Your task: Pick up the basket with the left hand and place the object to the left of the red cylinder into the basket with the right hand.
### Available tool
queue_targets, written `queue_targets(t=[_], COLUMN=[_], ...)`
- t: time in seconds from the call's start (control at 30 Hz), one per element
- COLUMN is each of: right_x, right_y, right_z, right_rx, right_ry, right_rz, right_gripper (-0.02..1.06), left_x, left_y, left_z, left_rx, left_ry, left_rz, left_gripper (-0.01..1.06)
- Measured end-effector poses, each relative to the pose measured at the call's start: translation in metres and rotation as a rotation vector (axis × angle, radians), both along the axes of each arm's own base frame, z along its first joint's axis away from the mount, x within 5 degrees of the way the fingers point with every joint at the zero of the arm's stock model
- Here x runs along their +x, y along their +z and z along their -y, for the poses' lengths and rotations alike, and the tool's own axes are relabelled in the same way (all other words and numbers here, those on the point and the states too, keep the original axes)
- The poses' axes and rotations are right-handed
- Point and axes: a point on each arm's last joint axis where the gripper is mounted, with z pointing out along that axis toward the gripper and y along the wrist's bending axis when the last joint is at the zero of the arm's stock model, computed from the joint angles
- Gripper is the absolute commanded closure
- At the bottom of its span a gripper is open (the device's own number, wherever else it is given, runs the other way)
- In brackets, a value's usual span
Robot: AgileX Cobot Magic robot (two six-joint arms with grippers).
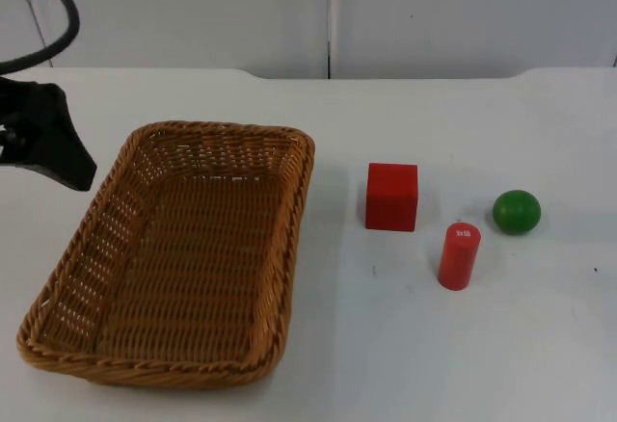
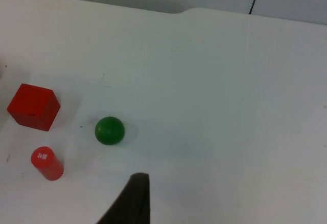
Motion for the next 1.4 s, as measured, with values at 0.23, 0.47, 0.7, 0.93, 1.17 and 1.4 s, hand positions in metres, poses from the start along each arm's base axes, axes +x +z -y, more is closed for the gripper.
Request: queue_targets(t=[0.23,0.47,0.7,0.93,1.17,1.4], right_x=[0.000,0.000,0.000,0.000,0.000,0.000], right_y=[0.000,0.000,0.000,0.000,0.000,0.000], right_z=[0.000,0.000,0.000,0.000,0.000,0.000], right_rx=[0.000,0.000,0.000,0.000,0.000,0.000], right_ry=[0.000,0.000,0.000,0.000,0.000,0.000], right_rz=[0.000,0.000,0.000,0.000,0.000,0.000], right_gripper=[-0.01,-0.01,-0.01,-0.01,-0.01,-0.01], left_x=[0.024,0.049,0.071,0.078,0.081,0.082], left_y=[-0.034,-0.059,-0.081,-0.098,-0.111,-0.112], left_z=[0.001,0.001,0.000,0.000,0.001,0.013], left_rx=[-0.024,-0.019,-0.014,-0.010,0.000,0.023], left_ry=[0.011,0.008,0.004,0.005,0.005,-0.032], left_rz=[-0.072,-0.111,-0.138,-0.167,-0.179,-0.155], left_gripper=[0.00,0.00,0.00,0.00,0.00,0.00])
